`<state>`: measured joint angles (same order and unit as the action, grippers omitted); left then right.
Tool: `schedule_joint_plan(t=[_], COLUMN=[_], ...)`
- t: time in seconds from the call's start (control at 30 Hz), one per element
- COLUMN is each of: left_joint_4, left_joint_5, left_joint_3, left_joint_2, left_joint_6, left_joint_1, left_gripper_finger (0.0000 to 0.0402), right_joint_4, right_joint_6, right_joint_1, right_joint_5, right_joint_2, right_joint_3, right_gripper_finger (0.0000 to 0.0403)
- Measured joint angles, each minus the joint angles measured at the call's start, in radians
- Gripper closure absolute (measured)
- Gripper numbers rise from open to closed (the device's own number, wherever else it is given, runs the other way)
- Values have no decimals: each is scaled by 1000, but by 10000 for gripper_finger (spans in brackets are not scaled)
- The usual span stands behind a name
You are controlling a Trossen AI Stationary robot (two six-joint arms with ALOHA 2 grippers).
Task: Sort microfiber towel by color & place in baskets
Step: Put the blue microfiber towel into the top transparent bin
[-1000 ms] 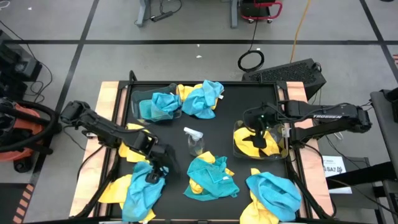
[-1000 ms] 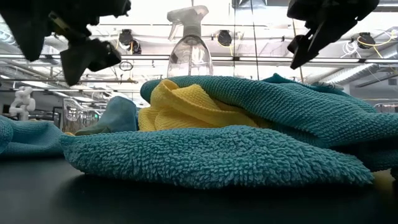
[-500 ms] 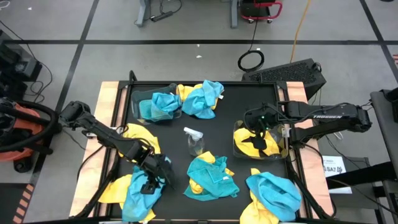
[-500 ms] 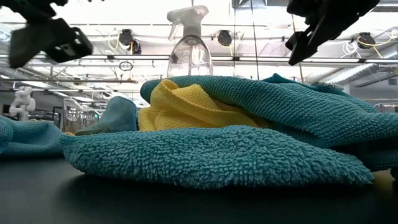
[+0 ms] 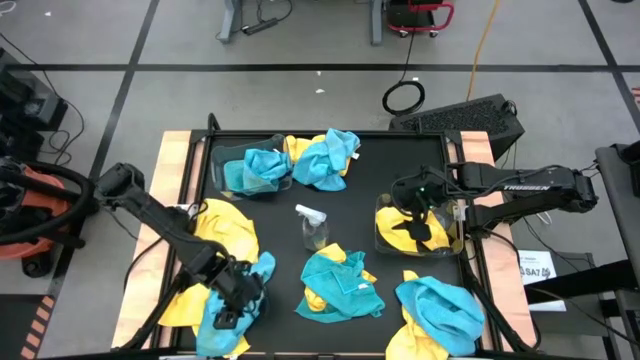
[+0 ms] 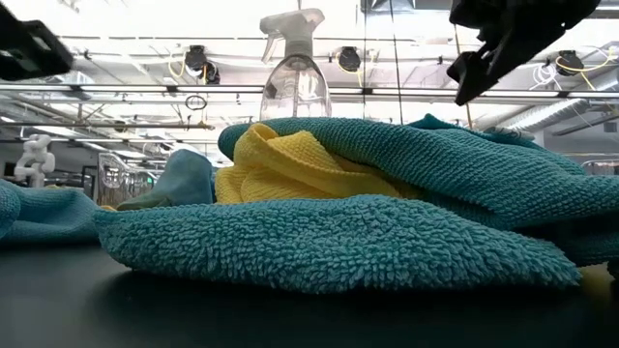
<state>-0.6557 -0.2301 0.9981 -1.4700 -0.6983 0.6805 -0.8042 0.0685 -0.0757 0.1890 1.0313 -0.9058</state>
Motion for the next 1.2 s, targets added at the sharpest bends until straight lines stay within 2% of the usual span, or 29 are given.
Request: schedule_joint_plan(t=[0.17,0.33,0.53,0.63,0.7,0.77,0.93,1.07,1.2], left_joint_4=[-5,-37,16,8,7,10,7,-65,-221], left_joint_5=[32,169,115,110,111,128,134,135,178], left_joint_3=[1,1,1,3,5,8,20,79,191], left_joint_2=[-13,-85,-227,-272,-284,-287,-279,-252,-220], left_joint_6=[-83,-121,-136,-203,-214,-213,-193,-184,-182], left_joint_1=[79,108,122,116,115,117,117,117,121], left_gripper_finger=[175,175,175,181,200,236,375,384,391], right_joint_4=[-16,-52,-62,-62,-62,-61,-55,-55,-57], right_joint_6=[3,3,4,11,21,28,47,48,48], right_joint_1=[0,0,0,0,0,0,0,-1,-1], right_joint_5=[0,0,0,0,0,0,0,0,0], right_joint_2=[0,0,0,0,0,0,0,0,0], right_joint_3=[0,0,0,0,0,0,0,0,0], right_gripper_finger=[96,96,96,96,96,96,96,96,96])
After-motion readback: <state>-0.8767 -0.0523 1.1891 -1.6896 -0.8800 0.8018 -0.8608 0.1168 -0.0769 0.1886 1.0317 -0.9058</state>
